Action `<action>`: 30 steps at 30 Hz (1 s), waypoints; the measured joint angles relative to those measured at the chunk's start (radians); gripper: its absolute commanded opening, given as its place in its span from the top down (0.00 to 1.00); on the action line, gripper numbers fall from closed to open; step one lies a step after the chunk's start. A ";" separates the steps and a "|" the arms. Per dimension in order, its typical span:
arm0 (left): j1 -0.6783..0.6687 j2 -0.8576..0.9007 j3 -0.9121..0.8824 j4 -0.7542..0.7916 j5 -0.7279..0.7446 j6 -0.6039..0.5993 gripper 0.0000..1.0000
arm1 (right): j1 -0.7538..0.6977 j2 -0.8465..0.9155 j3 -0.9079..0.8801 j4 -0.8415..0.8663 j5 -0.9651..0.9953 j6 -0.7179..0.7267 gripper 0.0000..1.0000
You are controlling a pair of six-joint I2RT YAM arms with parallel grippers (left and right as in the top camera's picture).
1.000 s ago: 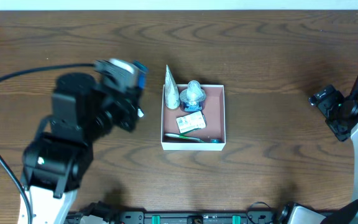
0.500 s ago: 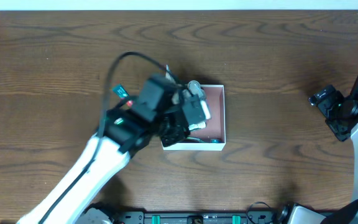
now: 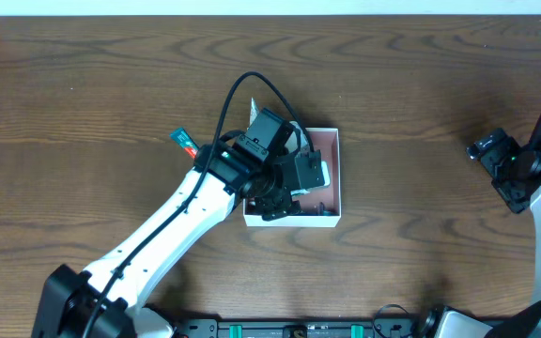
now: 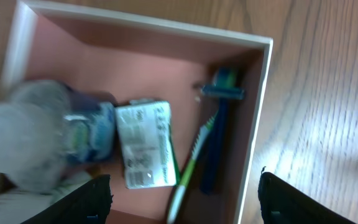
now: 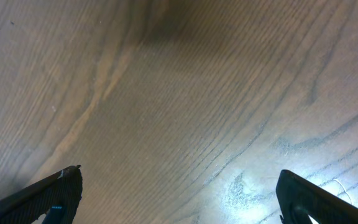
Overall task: Pack container
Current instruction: 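Open the left gripper and move it back to the Colgate tube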
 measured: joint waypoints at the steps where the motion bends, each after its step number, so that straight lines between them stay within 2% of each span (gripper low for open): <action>1: -0.001 -0.016 0.000 0.006 0.000 -0.001 0.24 | 0.000 0.000 0.000 0.000 0.000 0.000 0.01; 6: -0.001 -0.168 0.000 0.025 0.048 -0.042 0.23 | 0.000 0.000 0.000 0.000 0.000 0.000 0.01; 11: 0.000 -0.393 0.001 0.023 0.121 -0.179 0.23 | 0.000 0.000 0.000 0.000 0.000 0.000 0.01; 17: 0.093 -0.585 0.004 0.018 -0.064 -0.420 0.20 | 0.000 0.000 0.000 0.000 0.000 0.000 0.01; 21: 0.237 -0.573 0.005 0.019 -0.214 -0.610 0.20 | 0.000 0.000 0.000 0.000 0.000 0.000 0.01; 24: 0.368 -0.499 0.005 0.024 -0.284 -0.773 0.19 | 0.000 0.000 0.000 0.000 0.000 0.000 0.01; 27: 0.478 -0.380 0.005 0.028 -0.296 -0.898 0.20 | 0.000 0.000 0.000 0.000 0.000 0.000 0.01; 30: 0.541 -0.254 0.005 0.032 -0.278 -0.967 0.19 | 0.000 0.000 0.000 0.000 0.000 0.000 0.01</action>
